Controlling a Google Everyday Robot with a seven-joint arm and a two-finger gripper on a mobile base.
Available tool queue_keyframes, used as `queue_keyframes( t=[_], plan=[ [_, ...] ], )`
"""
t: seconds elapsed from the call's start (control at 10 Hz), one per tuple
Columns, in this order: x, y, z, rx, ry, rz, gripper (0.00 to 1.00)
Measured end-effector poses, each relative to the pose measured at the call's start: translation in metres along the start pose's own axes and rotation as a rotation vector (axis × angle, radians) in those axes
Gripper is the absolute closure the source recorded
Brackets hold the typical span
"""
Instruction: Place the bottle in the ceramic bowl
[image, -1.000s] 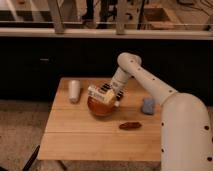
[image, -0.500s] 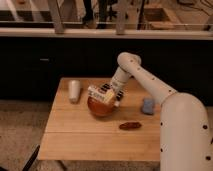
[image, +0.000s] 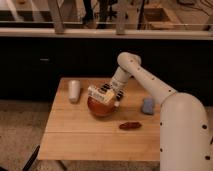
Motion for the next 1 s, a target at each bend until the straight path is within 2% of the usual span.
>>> queue_keyframes(
  t=[1.0],
  plan=[
    [0.0000, 0.0022, 0.0013, -0.019, 0.005, 0.019, 0.99]
  ],
)
